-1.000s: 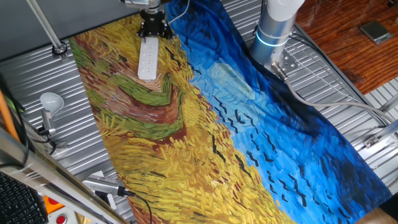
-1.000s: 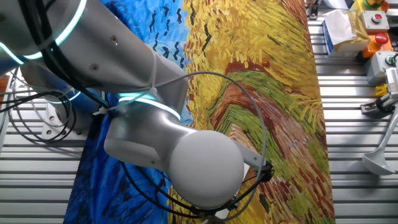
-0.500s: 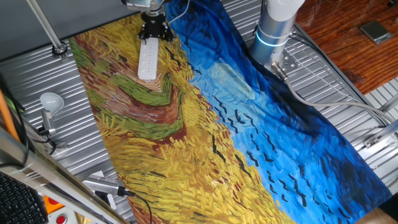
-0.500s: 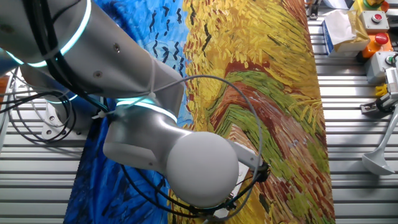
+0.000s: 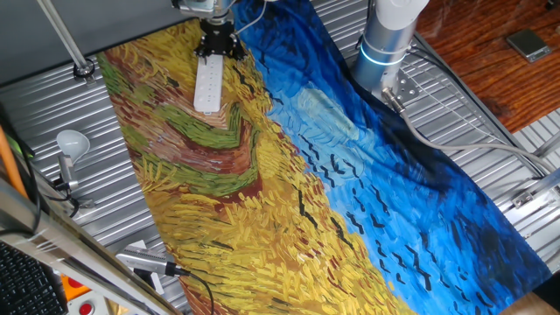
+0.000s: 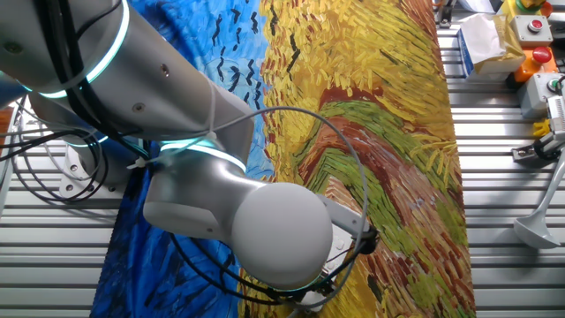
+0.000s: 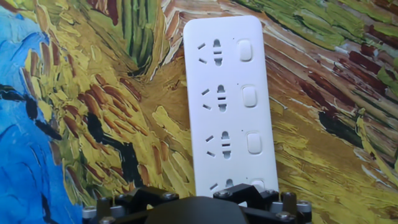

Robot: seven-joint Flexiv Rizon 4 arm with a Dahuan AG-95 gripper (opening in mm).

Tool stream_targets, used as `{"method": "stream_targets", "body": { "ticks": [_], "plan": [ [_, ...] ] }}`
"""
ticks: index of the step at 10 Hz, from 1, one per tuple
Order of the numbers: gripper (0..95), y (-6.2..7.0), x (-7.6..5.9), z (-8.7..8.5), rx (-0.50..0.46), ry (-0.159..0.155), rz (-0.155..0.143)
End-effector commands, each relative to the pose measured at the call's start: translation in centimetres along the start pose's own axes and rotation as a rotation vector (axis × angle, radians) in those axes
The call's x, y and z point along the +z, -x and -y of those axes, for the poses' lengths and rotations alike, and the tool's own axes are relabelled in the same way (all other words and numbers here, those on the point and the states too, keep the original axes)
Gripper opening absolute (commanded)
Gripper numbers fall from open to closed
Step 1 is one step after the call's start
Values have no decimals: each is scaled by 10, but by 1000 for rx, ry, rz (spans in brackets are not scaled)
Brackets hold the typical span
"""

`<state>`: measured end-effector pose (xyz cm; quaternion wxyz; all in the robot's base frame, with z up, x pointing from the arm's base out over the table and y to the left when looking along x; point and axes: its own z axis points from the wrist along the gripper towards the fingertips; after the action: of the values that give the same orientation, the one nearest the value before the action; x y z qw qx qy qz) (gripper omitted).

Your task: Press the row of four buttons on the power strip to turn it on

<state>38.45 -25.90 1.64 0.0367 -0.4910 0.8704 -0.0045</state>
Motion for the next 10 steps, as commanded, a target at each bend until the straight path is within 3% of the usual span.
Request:
{"method": "stream_targets", "body": {
  "ticks": [1,5,6,10],
  "plan": [
    [950,0,2,-1,-4,-3,-1],
    [950,1,3,1,5,-1,2],
    [760,2,2,3,10,1,2],
    [760,4,2,7,15,0,2]
  ]
}}
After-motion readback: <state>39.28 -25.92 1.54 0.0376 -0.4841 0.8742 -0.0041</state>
